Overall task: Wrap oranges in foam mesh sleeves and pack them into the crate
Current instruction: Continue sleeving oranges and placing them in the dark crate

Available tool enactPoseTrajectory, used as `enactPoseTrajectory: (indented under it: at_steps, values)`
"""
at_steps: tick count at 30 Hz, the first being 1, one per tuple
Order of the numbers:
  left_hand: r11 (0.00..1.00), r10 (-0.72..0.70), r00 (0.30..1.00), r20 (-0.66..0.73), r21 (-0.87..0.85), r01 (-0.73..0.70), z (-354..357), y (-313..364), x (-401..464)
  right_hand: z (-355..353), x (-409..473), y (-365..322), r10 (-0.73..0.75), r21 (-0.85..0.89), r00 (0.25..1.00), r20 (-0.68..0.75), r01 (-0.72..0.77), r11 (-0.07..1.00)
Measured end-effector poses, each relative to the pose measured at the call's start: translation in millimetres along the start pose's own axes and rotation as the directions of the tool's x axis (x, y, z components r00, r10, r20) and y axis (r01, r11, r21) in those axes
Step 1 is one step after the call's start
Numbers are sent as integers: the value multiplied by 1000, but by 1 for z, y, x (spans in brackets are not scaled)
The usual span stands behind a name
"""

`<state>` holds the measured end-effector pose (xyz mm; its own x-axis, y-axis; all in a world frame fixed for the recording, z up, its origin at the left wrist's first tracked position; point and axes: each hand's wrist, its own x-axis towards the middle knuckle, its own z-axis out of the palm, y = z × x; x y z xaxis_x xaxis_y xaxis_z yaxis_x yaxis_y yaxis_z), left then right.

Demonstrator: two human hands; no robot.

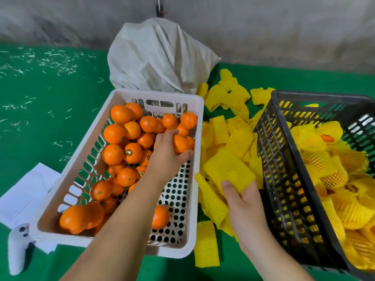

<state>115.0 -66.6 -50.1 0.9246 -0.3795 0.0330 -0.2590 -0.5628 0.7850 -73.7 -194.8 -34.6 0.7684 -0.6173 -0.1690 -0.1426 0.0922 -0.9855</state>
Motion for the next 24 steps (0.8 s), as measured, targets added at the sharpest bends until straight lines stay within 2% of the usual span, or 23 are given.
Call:
enactPoseTrajectory:
  at_steps: [2,4,5,7,10,12,15,17,19,20,22,24]
  values:
    - [988,109,990,-87,-100,-118,-12,22,-31,-2,-1,-6,-67,10,997,-47,68,998]
    - [939,109,987,-117,-315,-141,-18,36,-69,-4,-4,-12,-141,-64,988,-60,137,989]
    - [877,50,996,-71,-475,-78,-19,42,-87,-4,-9,-15,-175,-100,984,-45,170,980]
    - [652,-23,992,128,-750,112,-16,52,-117,-5,-18,-20,-192,-129,981,24,194,972]
    - [362,-2,958,288,-892,269,1,56,-144,-2,-33,-24,-164,-23,972,170,170,985]
    - [255,-3,957,289,-926,280,8,56,-154,-2,-39,-27,-166,-28,958,232,178,984]
    - [226,-36,966,256,-940,257,8,58,-160,-7,-46,-32,-154,-81,909,387,200,977]
    - [232,-64,966,252,-937,260,5,58,-160,-13,-49,-36,-139,-127,894,425,211,969]
    - [253,-43,966,254,-933,257,4,59,-160,-20,-52,-38,-178,-157,899,399,259,953]
    - [255,-15,966,257,-934,252,4,59,-161,-21,-54,-41,-188,-117,912,365,245,963]
    - [238,32,961,273,-936,258,4,59,-162,-22,-57,-44,-118,20,958,263,117,993]
    - [240,48,955,294,-931,275,5,58,-163,-20,-59,-46,-56,86,972,228,38,996]
